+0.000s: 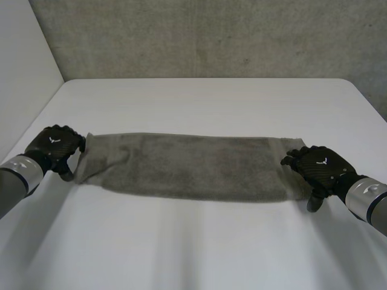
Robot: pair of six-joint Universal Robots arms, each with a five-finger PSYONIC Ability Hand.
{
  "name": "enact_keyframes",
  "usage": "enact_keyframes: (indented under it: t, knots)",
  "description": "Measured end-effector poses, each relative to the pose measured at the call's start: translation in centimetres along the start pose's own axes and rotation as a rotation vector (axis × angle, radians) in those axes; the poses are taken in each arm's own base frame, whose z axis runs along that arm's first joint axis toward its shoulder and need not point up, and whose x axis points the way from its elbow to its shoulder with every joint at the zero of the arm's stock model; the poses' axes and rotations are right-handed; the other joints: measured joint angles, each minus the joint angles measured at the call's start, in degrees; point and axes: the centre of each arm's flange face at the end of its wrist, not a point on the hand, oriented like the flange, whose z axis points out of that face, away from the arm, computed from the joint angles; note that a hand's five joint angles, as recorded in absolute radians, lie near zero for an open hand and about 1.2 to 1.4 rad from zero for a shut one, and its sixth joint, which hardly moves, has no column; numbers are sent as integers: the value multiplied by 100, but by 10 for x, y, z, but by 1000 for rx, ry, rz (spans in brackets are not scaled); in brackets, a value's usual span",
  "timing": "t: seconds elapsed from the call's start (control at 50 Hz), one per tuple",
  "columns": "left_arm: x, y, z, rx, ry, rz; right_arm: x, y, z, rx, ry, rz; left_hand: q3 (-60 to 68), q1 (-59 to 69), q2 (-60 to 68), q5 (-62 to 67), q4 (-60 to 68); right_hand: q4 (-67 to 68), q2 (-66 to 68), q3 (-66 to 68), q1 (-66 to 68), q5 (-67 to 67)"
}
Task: Fold the towel.
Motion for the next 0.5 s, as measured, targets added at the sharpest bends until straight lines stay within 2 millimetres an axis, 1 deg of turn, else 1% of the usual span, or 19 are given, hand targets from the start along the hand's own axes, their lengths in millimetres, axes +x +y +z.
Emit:
enact_keyframes:
  t: [0.12, 0.24, 0.44, 0.5]
  knots:
    - [7, 10, -1, -54, 34, -37, 3, 3, 1, -9, 17, 4, 0, 105, 94, 111, 0, 0, 374, 0, 393, 550]
    - [12, 17, -1, -93, 58, -87, 6, 6, 1, -20, 29, 8, 0, 103, 94, 109, 0, 0, 515, 0, 612, 802]
    - [9, 21, 3, -101, 52, -122, 5, 15, 5, -43, 17, 12, 0, 105, 94, 112, 0, 0, 568, 0, 693, 909]
    - [7, 22, 3, -100, 48, -122, 4, 16, 6, -47, 13, 14, 0, 169, 166, 170, 0, 0, 777, 0, 849, 1068]
